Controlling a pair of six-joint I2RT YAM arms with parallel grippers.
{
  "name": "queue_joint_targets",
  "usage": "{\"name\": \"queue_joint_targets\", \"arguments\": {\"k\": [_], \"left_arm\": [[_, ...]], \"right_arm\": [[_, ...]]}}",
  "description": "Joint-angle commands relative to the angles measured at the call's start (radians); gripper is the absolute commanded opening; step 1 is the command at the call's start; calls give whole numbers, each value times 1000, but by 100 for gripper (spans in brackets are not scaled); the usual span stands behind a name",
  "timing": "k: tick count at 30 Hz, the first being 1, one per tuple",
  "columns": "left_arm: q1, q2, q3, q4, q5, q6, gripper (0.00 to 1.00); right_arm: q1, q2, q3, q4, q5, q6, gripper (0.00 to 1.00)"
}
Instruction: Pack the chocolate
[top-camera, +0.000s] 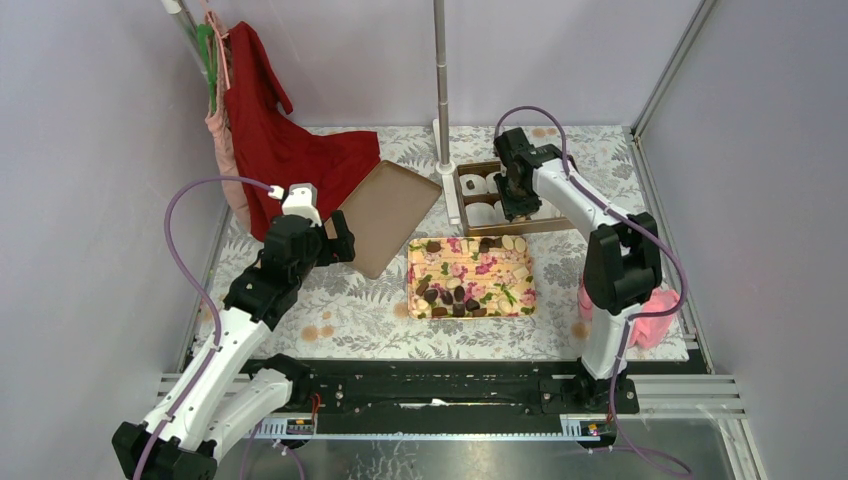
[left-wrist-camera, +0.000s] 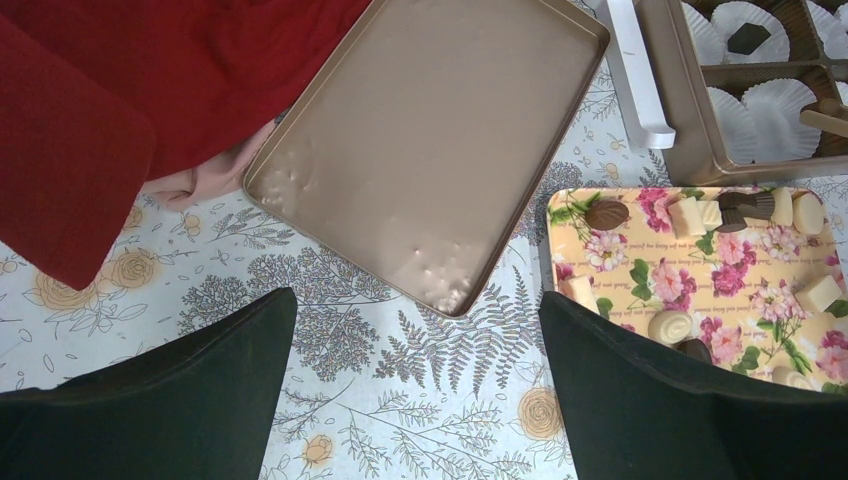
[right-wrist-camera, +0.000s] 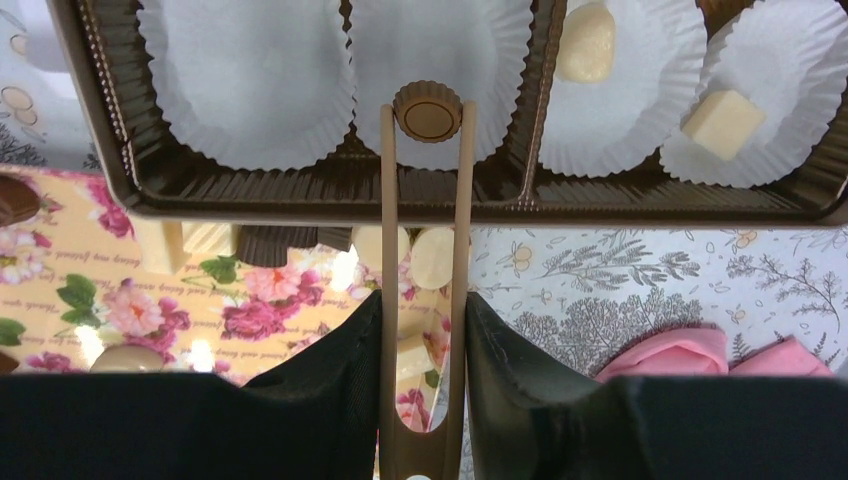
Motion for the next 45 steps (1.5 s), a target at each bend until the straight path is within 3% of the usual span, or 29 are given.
{"name": "queue_joint_targets", "arguments": {"k": [1, 22, 30, 45], "left_arm": [[5, 3, -8, 42, 7, 11, 99], [5, 2, -8, 42, 10, 13, 99], [5, 0, -8, 42, 10, 13, 99], [5, -11, -10, 42, 8, 13, 99]], "right_arm": [[-14, 44, 70, 14, 24, -18, 21], [-32, 162, 149, -11, 25, -22, 32], [-31, 132, 144, -12, 33, -24, 43], [-28, -16, 75, -18, 6, -12, 45]]}}
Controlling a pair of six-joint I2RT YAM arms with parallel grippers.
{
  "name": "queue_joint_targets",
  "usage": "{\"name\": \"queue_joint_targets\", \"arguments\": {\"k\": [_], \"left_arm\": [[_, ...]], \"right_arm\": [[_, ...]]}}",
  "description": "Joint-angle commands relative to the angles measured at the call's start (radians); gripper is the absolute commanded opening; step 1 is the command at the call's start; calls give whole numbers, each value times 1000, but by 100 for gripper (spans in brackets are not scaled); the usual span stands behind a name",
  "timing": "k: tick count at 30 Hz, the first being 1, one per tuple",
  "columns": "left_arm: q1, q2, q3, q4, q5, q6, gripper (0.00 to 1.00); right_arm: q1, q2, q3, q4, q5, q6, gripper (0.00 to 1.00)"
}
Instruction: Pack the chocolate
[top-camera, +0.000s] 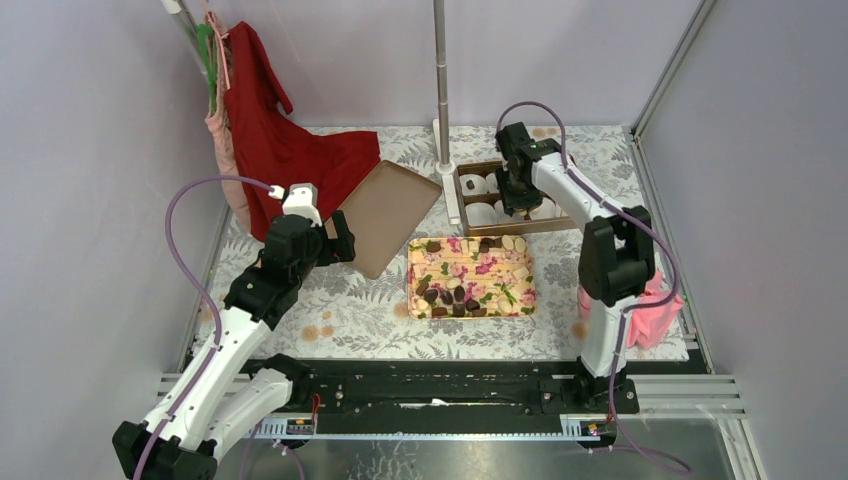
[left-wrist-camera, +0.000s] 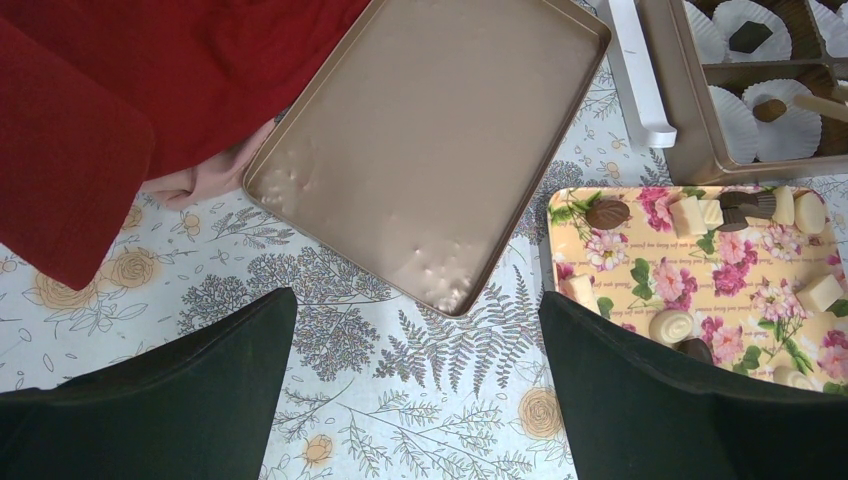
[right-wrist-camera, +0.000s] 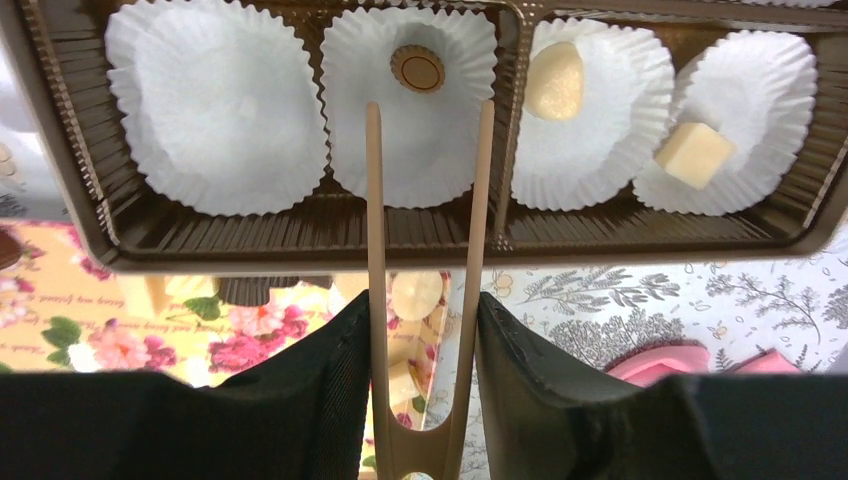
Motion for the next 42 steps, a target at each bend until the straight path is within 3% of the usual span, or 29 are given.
{"name": "queue_joint_targets", "arguments": {"k": [1, 21, 42], "left_arm": [[5, -16, -10, 42, 9, 13, 99], [5, -36, -13, 37, -17, 10, 99], [5, -29, -13, 37, -13, 10, 99]], "right_arm": [[2, -145, -30, -7, -14, 3, 45], [119, -409, -380, 58, -70, 57, 45], [208, -290, -405, 119, -116, 82, 44]]}}
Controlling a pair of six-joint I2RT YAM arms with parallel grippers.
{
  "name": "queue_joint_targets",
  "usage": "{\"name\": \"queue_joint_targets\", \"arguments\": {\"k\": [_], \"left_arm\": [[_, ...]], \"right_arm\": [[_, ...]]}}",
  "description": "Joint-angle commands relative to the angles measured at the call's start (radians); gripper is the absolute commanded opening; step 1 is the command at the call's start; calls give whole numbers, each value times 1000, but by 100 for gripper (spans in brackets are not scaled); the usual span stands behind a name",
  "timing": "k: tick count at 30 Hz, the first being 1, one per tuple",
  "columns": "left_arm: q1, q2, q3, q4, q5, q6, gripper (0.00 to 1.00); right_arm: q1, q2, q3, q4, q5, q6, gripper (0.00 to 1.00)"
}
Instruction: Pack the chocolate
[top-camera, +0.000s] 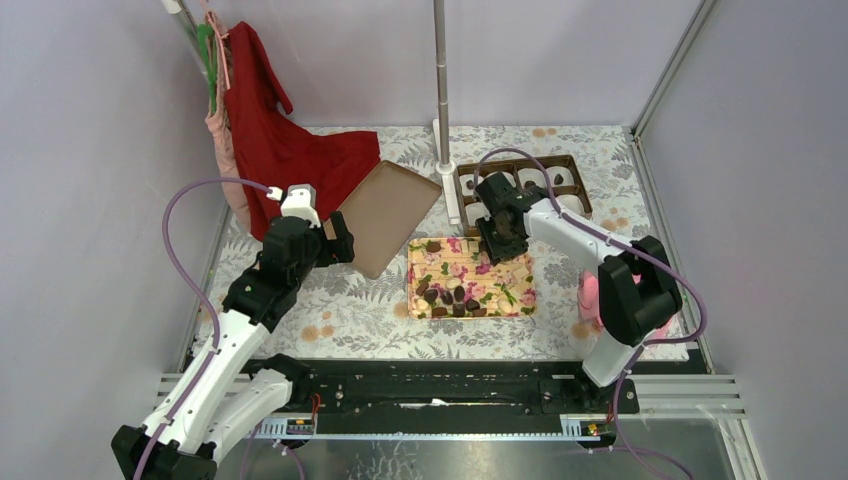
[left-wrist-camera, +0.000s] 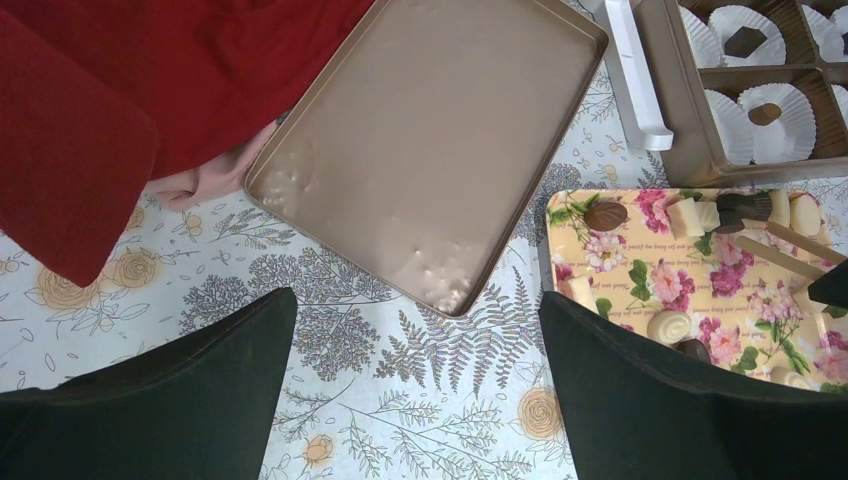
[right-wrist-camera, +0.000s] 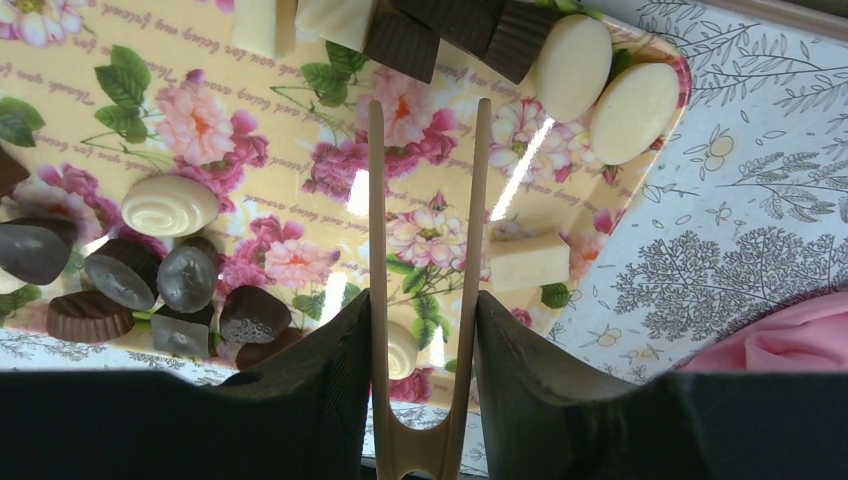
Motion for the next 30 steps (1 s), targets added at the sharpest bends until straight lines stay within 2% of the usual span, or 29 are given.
{"name": "queue_joint_targets", "arguments": {"k": [1, 24, 30], "left_arm": [[5, -9, -7, 37, -10, 10, 99], [5, -2, -7, 37, -3, 10, 99], [5, -2, -5, 38, -1, 10, 99]], "right_arm": [[11, 25, 38, 25, -10, 9, 44], [25, 116, 107, 37, -27, 2, 42], [25, 89, 89, 24, -23, 1, 33]]}}
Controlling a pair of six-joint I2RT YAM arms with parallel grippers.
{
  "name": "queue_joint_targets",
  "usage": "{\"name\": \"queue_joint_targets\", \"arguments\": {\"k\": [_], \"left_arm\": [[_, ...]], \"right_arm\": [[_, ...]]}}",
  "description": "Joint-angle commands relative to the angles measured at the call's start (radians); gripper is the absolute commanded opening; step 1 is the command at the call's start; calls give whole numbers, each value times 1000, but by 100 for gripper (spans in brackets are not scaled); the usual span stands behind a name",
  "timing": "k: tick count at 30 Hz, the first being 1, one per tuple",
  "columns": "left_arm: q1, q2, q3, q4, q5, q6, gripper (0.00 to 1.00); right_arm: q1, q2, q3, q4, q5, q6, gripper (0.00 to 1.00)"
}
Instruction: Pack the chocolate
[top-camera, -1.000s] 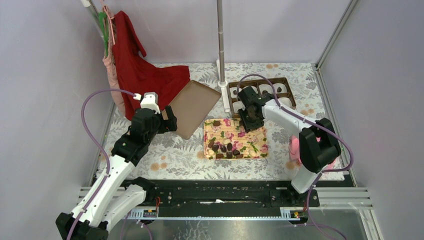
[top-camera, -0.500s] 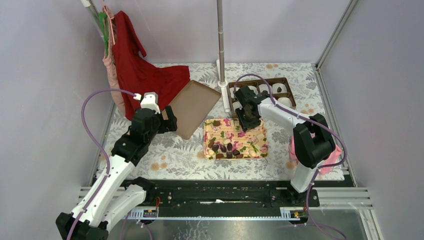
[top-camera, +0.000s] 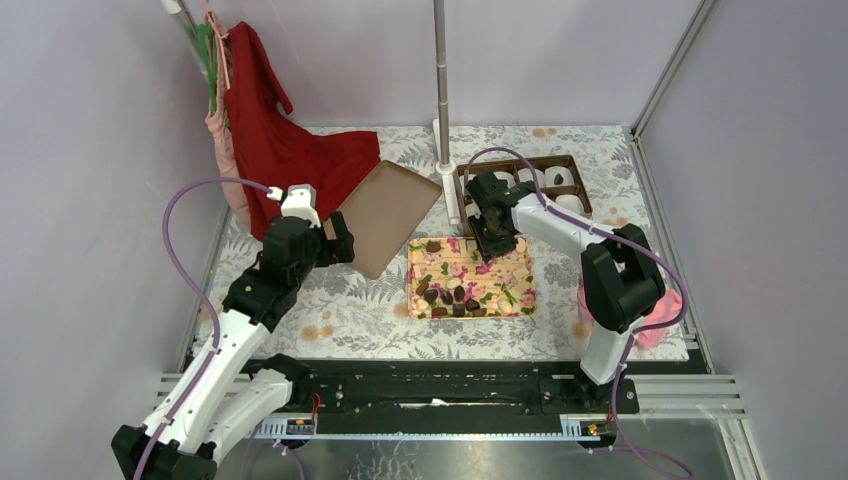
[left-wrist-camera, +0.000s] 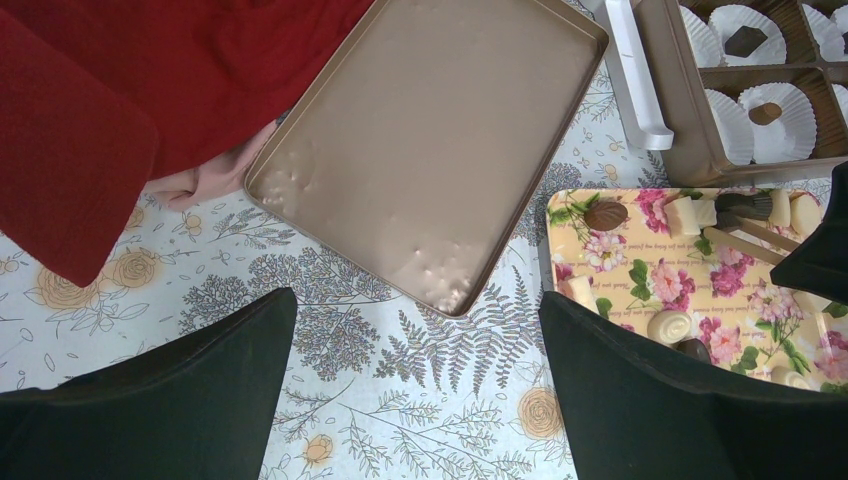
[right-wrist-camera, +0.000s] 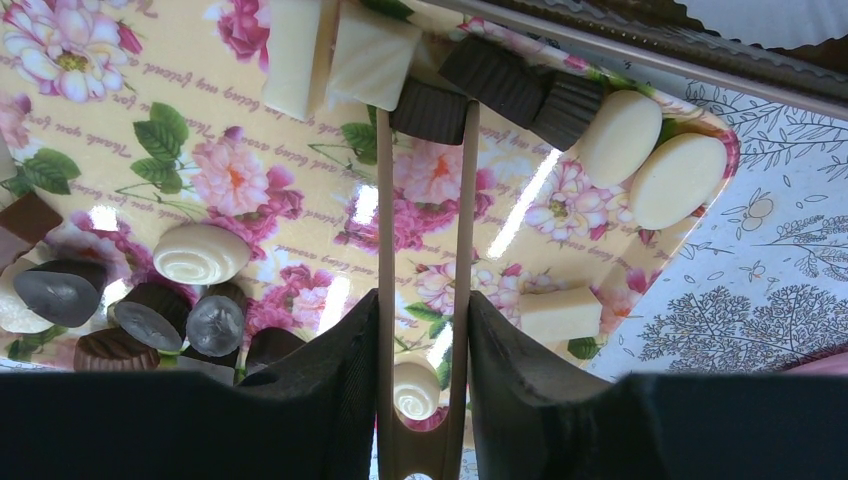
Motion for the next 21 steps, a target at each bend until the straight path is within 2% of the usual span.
{"name": "queue_joint_targets", "arguments": {"k": [1, 9, 21], "left_arm": [[5, -3, -5, 38, -1, 10, 99], [5, -3, -5, 39, 0, 10, 99], [5, -3, -5, 38, 3, 10, 99]], "right_arm": [[11, -34, 20, -10, 2, 0, 32], [11, -89, 12, -43, 2, -7, 24], [12, -119, 128, -96, 90, -33, 24]]}}
